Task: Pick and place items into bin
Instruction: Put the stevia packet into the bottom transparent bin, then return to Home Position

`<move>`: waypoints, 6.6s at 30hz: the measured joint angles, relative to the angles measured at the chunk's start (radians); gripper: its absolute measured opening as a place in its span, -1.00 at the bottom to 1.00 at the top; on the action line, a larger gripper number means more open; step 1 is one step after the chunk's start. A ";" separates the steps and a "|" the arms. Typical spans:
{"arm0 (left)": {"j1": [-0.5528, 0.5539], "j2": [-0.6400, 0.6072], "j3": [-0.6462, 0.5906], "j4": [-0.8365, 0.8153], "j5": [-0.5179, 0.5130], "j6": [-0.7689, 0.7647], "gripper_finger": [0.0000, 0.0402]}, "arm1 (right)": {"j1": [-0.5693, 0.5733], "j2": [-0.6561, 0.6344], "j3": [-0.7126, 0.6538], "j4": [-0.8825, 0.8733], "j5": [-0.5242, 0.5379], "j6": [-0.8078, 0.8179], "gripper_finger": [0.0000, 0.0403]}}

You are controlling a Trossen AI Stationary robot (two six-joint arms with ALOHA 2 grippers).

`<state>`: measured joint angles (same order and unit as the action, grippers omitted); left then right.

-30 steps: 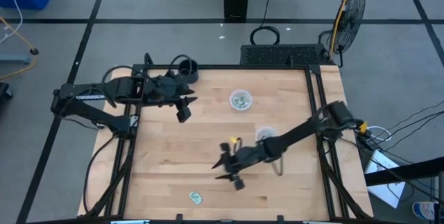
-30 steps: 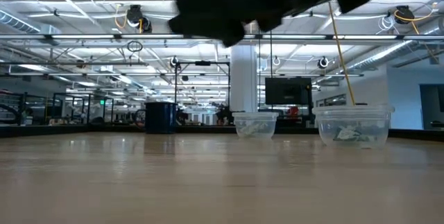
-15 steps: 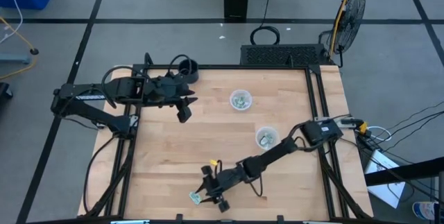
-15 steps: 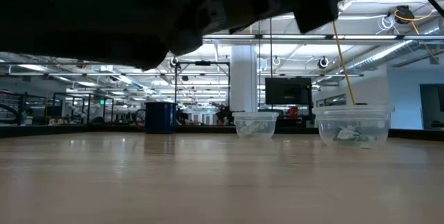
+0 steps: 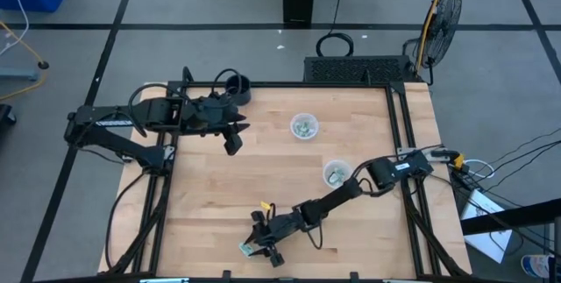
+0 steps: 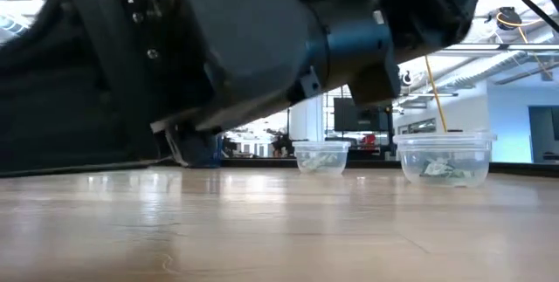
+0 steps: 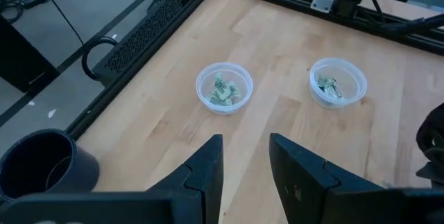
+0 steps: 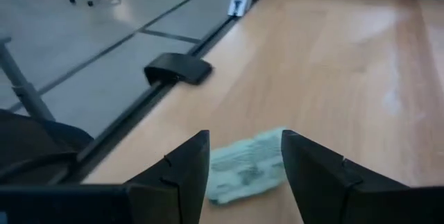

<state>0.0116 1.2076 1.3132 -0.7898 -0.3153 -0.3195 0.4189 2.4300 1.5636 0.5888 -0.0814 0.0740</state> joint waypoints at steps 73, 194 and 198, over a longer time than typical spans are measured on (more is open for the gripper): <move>-0.001 0.000 0.000 -0.021 0.000 -0.022 -0.38 | -0.106 -1.230 -0.861 -1.188 0.417 0.423 -0.77; -0.245 -1.199 -1.302 0.825 0.210 0.233 -0.38 | -0.105 -2.384 -1.518 -0.496 0.238 0.070 -0.53; -0.245 -1.199 -1.302 0.825 0.210 0.233 -0.38 | -0.105 -2.384 -1.518 -0.496 0.237 0.070 -0.53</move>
<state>-0.2337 0.0090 0.0109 0.0353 -0.1055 -0.0864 0.3138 0.0463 0.0456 0.0929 0.1558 0.1444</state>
